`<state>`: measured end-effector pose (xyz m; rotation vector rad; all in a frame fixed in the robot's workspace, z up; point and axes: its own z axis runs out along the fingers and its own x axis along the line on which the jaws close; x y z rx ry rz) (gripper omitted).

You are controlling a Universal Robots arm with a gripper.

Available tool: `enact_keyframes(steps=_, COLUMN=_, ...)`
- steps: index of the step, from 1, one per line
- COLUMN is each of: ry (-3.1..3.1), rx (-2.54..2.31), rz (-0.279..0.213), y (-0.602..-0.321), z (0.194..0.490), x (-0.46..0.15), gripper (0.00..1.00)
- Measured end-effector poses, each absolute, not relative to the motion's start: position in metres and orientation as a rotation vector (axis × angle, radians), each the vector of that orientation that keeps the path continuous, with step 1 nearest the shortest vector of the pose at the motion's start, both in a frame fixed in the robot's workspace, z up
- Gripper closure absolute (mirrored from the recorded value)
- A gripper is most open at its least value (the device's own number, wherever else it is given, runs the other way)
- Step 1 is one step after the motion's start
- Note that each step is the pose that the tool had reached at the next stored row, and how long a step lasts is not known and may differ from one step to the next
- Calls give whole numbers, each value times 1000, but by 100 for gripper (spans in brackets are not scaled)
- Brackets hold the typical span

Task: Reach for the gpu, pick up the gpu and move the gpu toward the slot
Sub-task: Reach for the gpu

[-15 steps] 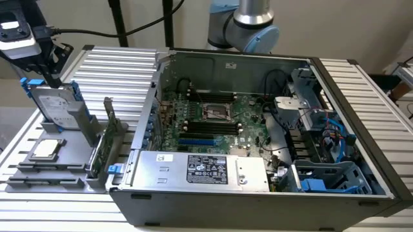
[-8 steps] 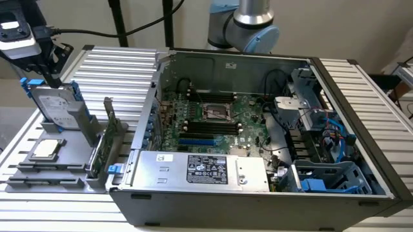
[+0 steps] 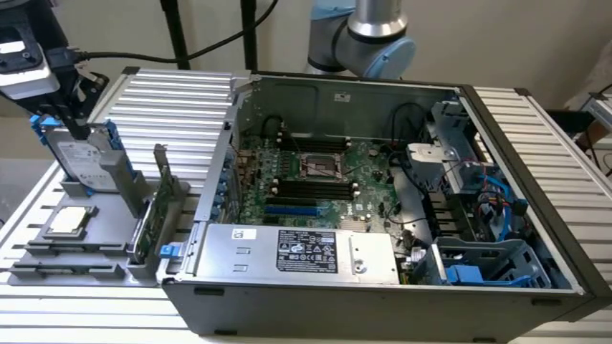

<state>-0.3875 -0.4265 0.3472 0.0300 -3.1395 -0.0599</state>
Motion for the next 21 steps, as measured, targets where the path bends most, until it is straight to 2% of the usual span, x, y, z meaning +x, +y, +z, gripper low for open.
enact_keyframes(steps=21, ry=-3139, rx=30, rz=-60, y=-474, z=344, x=-310, gripper=89)
